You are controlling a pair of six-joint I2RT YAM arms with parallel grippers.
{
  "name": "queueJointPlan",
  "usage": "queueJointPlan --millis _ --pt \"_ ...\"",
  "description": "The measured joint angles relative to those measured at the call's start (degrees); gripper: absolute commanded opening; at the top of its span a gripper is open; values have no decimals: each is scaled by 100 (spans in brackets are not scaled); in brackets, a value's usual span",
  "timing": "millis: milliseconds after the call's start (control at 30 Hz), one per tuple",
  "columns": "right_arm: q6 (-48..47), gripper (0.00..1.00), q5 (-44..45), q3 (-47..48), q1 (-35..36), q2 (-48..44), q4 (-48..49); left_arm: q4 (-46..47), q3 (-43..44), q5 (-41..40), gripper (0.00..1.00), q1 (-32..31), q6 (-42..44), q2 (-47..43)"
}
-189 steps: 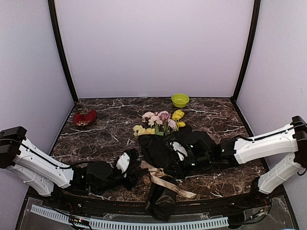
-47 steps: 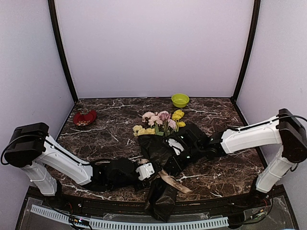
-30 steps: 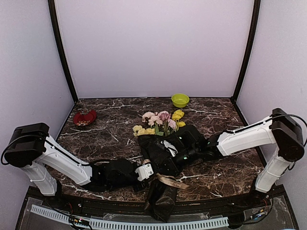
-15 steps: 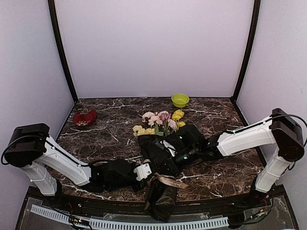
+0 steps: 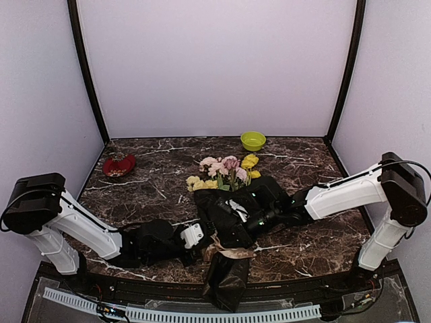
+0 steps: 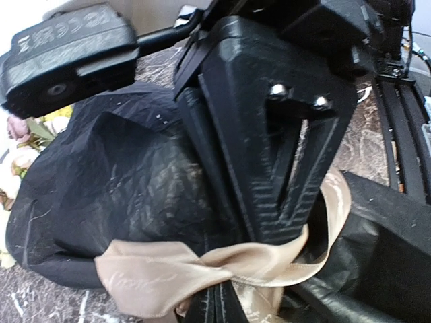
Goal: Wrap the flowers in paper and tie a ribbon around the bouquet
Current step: Cross the half-tied ribbon over the folded bouquet.
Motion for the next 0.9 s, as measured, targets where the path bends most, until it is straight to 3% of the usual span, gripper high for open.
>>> queueJointPlan --millis 233,400,567,900 --pt "81 21 -9 0 0 0 109 105 127 271 0 0 -103 216" --pt "120 20 -11 -24 0 0 162 216 133 339 0 2 -184 278" --pt "122 28 -7 -55 0 0 153 520 72 385 0 61 -334 278" --pt "144 2 48 -66 0 -11 157 782 -24 586 0 103 -542 278"
